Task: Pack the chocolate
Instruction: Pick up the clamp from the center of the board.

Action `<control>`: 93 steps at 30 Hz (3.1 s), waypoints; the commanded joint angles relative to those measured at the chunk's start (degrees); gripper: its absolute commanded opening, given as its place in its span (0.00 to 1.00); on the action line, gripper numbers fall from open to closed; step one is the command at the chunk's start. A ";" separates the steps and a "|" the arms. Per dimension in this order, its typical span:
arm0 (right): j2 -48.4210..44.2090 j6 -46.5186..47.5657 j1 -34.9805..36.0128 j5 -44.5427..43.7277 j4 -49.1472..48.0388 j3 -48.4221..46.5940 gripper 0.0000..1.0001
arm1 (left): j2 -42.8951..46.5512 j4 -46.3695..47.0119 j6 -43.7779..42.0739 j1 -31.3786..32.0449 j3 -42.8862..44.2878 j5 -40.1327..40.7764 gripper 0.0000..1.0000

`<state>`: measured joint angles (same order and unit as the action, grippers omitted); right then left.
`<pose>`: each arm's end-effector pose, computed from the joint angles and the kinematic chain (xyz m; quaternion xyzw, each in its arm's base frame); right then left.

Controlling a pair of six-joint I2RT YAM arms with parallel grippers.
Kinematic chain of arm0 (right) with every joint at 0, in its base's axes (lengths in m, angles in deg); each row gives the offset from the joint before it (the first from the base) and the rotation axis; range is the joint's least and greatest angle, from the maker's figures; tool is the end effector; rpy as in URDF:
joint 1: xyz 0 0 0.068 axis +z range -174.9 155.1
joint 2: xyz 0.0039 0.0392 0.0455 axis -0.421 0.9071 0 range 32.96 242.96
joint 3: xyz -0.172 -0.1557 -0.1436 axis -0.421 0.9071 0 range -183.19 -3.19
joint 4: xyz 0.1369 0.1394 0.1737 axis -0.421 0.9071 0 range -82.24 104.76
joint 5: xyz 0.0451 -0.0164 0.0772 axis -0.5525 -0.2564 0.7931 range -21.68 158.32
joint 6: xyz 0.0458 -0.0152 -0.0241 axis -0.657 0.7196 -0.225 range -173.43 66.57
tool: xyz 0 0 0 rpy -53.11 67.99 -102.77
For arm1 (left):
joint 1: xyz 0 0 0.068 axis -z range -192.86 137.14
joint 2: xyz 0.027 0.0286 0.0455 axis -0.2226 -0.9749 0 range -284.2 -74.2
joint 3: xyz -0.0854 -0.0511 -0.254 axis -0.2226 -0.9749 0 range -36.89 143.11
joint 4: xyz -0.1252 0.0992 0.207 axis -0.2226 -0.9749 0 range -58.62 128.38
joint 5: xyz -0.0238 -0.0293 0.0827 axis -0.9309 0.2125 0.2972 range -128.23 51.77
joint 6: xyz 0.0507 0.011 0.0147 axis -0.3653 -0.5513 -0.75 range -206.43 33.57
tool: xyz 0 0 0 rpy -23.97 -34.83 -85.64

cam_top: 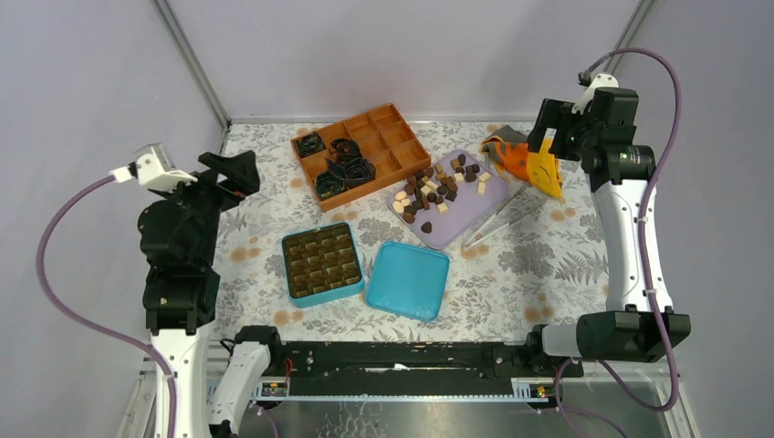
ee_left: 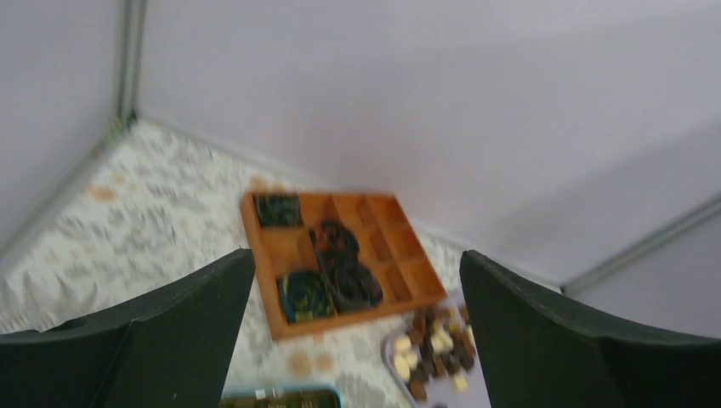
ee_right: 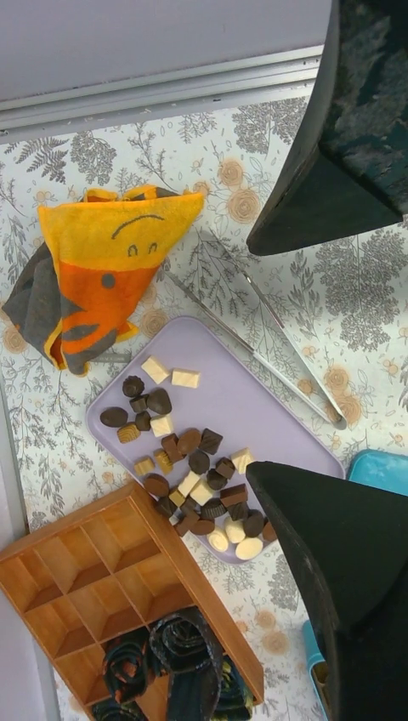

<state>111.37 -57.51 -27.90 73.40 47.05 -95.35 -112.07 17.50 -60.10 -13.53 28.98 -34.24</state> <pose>0.2893 -0.0119 0.4414 0.0286 0.8450 0.0425 0.5324 0.1084 0.0037 0.4571 -0.1798 0.6371 -0.1439 0.7356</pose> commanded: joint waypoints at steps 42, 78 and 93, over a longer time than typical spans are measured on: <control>-3.43 -15.06 -9.34 19.86 -23.01 45.00 0.53 | -15.25 25.61 24.13 48.12 -28.96 10.50 0.90; 9.31 -21.45 -5.12 1.34 -12.45 33.09 0.03 | -14.07 51.44 27.40 48.11 -38.46 1.72 0.87; -6.24 12.91 -0.20 59.90 -4.24 27.19 0.00 | -29.40 74.76 26.52 48.14 -32.32 -15.07 0.83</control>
<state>105.07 -58.60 -32.49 113.56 35.40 -61.98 -136.75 84.51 -31.21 34.36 -8.77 -42.42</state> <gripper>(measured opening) 0.075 0.846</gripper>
